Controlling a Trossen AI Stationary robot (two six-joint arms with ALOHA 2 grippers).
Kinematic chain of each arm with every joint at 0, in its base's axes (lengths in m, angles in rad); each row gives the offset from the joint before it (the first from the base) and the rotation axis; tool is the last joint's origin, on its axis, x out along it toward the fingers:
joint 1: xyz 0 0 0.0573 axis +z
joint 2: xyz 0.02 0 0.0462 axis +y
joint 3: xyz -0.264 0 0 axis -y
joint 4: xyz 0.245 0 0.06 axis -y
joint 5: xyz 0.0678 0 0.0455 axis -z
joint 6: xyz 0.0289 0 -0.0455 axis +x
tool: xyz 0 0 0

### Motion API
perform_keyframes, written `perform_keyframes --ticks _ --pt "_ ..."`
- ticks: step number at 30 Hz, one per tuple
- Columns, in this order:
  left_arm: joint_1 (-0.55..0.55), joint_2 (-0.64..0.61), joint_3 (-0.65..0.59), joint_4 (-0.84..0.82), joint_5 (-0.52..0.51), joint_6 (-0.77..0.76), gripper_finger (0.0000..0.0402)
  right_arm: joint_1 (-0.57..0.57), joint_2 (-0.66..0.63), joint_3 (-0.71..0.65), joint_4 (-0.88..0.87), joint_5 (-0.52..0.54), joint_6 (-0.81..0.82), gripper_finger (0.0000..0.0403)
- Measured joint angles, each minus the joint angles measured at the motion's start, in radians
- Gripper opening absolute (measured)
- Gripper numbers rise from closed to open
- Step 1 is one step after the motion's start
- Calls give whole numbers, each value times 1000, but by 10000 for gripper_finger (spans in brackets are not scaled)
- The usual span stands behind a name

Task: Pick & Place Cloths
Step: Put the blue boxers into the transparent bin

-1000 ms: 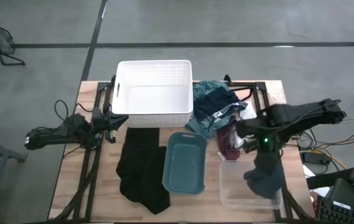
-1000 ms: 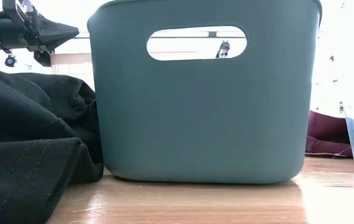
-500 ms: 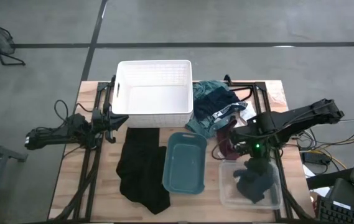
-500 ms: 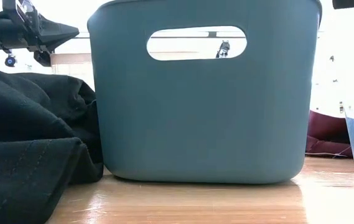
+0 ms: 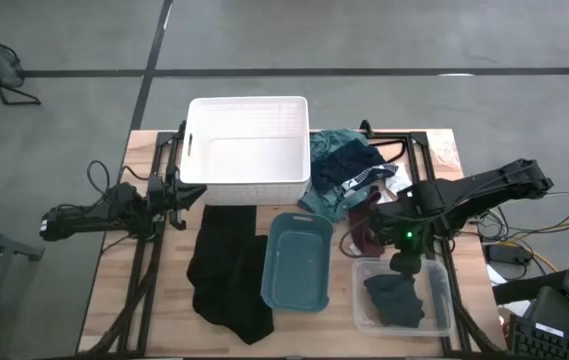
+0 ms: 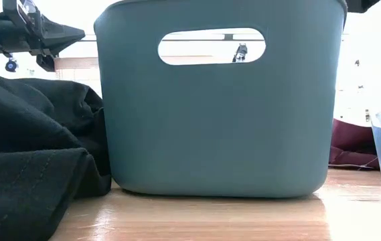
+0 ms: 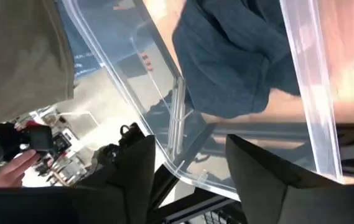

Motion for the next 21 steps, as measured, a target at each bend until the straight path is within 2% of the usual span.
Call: perform_keyframes --ticks 6,11,14,21 --pt "0 0 0 0 0 0 23 -2 0 59 -6 45 -19 226" --pt "0 0 0 0 0 0 23 -20 -1 113 -22 140 -59 237" --pt "0 0 0 0 0 0 23 -47 -1 150 -44 260 -102 242" --pt "0 0 0 0 0 0 23 -151 -1 212 -109 632 -176 246"
